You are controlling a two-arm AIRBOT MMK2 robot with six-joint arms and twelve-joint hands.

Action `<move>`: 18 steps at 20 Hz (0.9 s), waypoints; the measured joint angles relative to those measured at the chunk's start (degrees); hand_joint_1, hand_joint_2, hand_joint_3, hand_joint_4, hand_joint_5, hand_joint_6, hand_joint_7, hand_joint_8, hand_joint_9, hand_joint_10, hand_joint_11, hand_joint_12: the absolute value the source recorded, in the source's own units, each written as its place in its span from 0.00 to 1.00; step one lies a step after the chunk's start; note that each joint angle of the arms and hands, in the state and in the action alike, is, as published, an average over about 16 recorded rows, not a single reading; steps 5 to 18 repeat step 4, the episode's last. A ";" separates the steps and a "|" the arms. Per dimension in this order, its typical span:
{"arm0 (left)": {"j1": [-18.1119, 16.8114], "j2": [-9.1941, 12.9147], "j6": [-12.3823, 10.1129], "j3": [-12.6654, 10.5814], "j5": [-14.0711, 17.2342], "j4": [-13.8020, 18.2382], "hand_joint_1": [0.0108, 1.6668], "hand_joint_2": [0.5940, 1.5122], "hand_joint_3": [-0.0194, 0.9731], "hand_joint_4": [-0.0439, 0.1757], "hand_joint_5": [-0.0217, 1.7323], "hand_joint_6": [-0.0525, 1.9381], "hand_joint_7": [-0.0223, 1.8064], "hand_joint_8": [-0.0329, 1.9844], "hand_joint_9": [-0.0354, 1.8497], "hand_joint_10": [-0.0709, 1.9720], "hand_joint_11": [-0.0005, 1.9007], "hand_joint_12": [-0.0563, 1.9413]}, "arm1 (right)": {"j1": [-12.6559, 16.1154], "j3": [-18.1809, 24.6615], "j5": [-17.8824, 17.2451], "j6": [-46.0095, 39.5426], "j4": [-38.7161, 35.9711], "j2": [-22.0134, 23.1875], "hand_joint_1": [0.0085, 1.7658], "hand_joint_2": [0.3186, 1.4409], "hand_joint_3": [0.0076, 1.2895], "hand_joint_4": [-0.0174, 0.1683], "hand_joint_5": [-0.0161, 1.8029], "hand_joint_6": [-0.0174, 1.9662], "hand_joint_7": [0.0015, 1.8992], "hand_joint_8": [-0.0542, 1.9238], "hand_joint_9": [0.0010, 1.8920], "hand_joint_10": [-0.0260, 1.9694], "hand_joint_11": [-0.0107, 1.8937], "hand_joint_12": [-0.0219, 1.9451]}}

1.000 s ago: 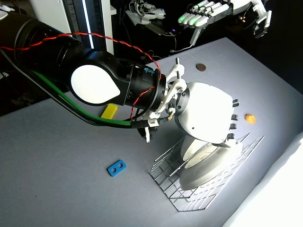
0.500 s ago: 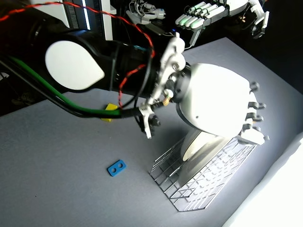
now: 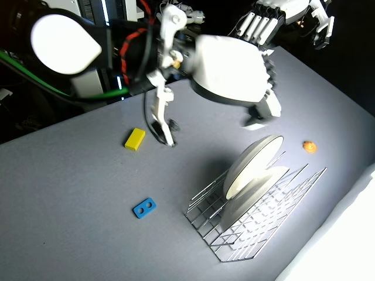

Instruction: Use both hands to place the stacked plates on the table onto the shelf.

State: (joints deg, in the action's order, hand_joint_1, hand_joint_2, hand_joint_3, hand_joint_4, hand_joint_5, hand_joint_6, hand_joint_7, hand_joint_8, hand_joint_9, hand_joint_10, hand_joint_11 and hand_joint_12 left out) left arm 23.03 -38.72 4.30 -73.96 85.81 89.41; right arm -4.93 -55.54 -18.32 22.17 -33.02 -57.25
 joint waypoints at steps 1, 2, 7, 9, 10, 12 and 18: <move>0.04 0.00 0.00 -0.01 0.00 0.02 0.03 0.69 0.02 0.49 0.55 0.52 0.57 0.53 0.55 0.57 0.46 0.70 | -0.18 0.83 -0.26 0.31 -0.43 0.58 0.20 0.65 0.00 0.13 0.50 0.46 0.51 0.54 0.51 0.54 0.47 0.82; 0.08 0.00 0.00 -0.03 -0.01 0.05 0.03 0.69 0.02 0.52 0.59 0.56 0.62 0.57 0.59 0.62 0.50 0.76 | -0.37 1.69 -0.51 0.66 -0.84 1.20 0.17 0.66 0.00 0.14 0.51 0.50 0.52 0.59 0.53 0.58 0.50 0.84; 0.12 0.00 0.00 -0.07 -0.02 0.12 0.04 0.69 0.02 0.58 0.66 0.67 0.70 0.67 0.67 0.73 0.58 0.87 | -0.71 3.37 -0.92 1.33 -1.46 2.44 0.11 0.67 0.00 0.15 0.55 0.60 0.55 0.70 0.56 0.70 0.57 0.89; 0.12 0.00 0.00 -0.07 -0.02 0.12 0.04 0.69 0.02 0.58 0.66 0.67 0.70 0.67 0.67 0.73 0.58 0.87 | -0.71 3.37 -0.92 1.33 -1.46 2.44 0.11 0.67 0.00 0.15 0.55 0.60 0.55 0.70 0.56 0.70 0.57 0.89; 0.12 0.00 0.00 -0.07 -0.02 0.12 0.04 0.69 0.02 0.58 0.66 0.67 0.70 0.67 0.67 0.73 0.58 0.87 | -0.71 3.37 -0.92 1.33 -1.46 2.44 0.11 0.67 0.00 0.15 0.55 0.60 0.55 0.70 0.56 0.70 0.57 0.89; 0.12 0.00 0.00 -0.07 -0.02 0.12 0.04 0.69 0.02 0.58 0.66 0.67 0.70 0.67 0.67 0.73 0.58 0.87 | -0.71 3.37 -0.92 1.33 -1.46 2.44 0.11 0.67 0.00 0.15 0.55 0.60 0.55 0.70 0.56 0.70 0.57 0.89; 0.12 0.00 0.00 -0.07 -0.02 0.12 0.04 0.69 0.02 0.58 0.66 0.67 0.70 0.67 0.67 0.73 0.58 0.87 | -0.71 3.37 -0.92 1.33 -1.46 2.44 0.11 0.67 0.00 0.15 0.55 0.60 0.55 0.70 0.56 0.70 0.57 0.89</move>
